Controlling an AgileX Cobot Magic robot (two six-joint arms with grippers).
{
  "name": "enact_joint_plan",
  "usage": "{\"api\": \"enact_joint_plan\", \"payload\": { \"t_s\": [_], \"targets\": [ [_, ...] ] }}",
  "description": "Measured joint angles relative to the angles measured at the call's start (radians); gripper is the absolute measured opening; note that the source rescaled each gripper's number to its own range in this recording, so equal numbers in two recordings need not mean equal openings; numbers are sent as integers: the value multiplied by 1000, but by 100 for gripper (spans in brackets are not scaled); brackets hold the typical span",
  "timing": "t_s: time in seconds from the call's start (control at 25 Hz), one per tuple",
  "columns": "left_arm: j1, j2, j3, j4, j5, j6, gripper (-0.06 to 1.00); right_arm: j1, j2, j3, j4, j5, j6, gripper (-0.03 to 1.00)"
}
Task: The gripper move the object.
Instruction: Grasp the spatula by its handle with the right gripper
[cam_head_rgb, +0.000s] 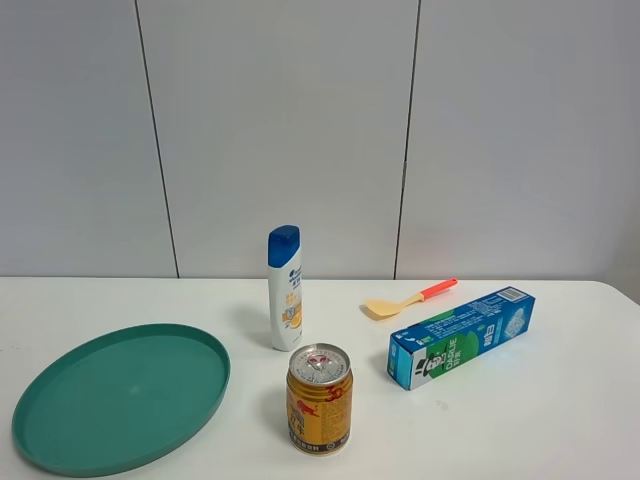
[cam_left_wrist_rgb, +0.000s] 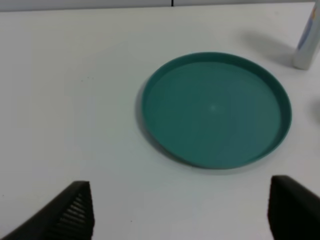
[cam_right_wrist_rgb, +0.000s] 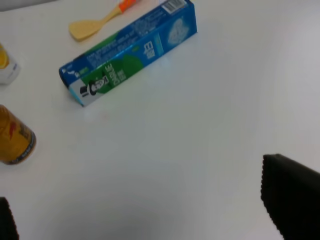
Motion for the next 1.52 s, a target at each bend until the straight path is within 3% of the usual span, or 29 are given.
{"api": "enact_joint_plan", "payload": {
  "t_s": [0.24, 0.48, 0.64, 1.2, 1.52],
  "targets": [
    [0, 0, 0, 0, 0, 0, 100, 0, 247, -259, 54, -18, -173, 98],
    [0, 0, 0, 0, 0, 0, 100, 0, 386, -315, 228, -43, -373, 98],
    [0, 0, 0, 0, 0, 0, 100, 0, 432, -315, 320, -68, -406, 98],
    [0, 0, 0, 0, 0, 0, 100, 0, 574, -322, 359, -53, -543, 98],
    [0, 0, 0, 0, 0, 0, 100, 0, 849, -483, 364, -36, -505, 96]
  ]
}}
